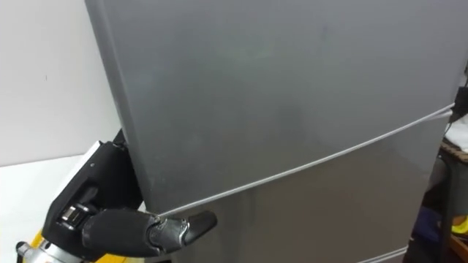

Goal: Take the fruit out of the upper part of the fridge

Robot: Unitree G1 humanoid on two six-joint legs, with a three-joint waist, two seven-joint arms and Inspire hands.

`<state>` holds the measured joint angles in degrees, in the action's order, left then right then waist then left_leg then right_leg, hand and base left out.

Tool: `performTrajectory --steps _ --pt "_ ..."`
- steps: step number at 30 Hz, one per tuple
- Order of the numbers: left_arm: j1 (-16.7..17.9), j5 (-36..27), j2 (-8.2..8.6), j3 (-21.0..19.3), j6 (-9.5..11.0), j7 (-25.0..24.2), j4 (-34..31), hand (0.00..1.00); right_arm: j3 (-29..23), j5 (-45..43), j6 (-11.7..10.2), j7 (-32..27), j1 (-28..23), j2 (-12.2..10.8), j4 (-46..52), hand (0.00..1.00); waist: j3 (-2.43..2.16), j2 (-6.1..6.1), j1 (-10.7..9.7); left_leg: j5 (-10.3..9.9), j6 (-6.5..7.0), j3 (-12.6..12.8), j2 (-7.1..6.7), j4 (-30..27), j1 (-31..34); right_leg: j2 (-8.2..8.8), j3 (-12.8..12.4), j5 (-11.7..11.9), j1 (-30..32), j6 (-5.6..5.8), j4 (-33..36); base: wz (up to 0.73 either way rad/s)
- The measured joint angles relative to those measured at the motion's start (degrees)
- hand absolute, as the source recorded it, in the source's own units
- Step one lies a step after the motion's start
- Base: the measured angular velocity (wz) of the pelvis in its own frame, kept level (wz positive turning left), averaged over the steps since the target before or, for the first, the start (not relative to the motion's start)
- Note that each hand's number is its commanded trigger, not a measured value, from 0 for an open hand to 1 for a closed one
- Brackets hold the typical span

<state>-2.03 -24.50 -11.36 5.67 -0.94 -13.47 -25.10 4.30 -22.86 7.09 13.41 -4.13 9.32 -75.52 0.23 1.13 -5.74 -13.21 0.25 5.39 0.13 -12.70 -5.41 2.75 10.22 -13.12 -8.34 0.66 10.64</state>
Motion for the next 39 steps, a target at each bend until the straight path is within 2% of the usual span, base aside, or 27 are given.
performTrajectory --steps 3,12,18,24,28,39 --pt "0.00 -0.88 -0.01 0.06 0.00 -0.83 -0.02 0.00 0.00 0.01 0.04 0.59 0.18 0.41 -0.10 0.00 0.10 0.18 -0.08 0.00 0.01 0.01 -0.03 -0.07 0.37 0.06 0.08 0.00 0.31 0.00 -0.01 0.00" --pt "-0.24 -1.02 -0.24 1.35 0.01 -1.31 -0.81 0.00 0.05 0.02 -0.01 0.50 0.62 0.88 -0.84 0.00 0.01 0.46 -0.51 0.06 0.09 0.06 -0.09 -0.11 1.30 0.09 -0.07 0.00 1.25 0.00 -0.02 0.00" --pt "-0.44 -2.29 -1.54 2.81 0.00 -2.72 -2.22 0.00 0.04 0.02 -0.05 0.52 0.59 1.50 -1.20 0.00 0.17 0.21 -0.83 0.06 0.09 0.02 -0.08 -0.10 1.54 0.06 -0.44 0.00 1.39 0.00 -0.02 0.01" --pt "-0.44 -6.33 -2.69 4.56 0.01 -3.37 -3.10 0.00 0.12 0.46 -0.05 0.35 0.43 1.82 -1.14 0.00 0.33 -0.11 -0.86 0.06 0.10 0.25 -0.09 -0.13 1.70 0.06 -0.96 0.01 1.51 0.01 0.00 0.00" --pt "-0.44 -7.45 -3.41 5.12 0.03 -3.89 -3.44 0.00 0.09 0.54 -0.11 0.26 0.44 1.82 -1.15 0.00 0.27 -0.02 -1.42 0.07 0.12 0.78 -0.07 -0.14 1.66 0.03 -1.57 0.08 1.37 0.10 0.04 -0.03" --pt "-0.44 -7.42 -3.64 5.88 0.01 -4.19 -3.35 0.00 0.13 2.22 -0.24 -1.69 -0.61 1.82 -1.19 0.00 0.32 0.11 -1.98 0.09 0.18 2.63 0.22 -0.63 1.58 -0.01 -2.35 0.59 1.13 0.17 0.11 -0.01"
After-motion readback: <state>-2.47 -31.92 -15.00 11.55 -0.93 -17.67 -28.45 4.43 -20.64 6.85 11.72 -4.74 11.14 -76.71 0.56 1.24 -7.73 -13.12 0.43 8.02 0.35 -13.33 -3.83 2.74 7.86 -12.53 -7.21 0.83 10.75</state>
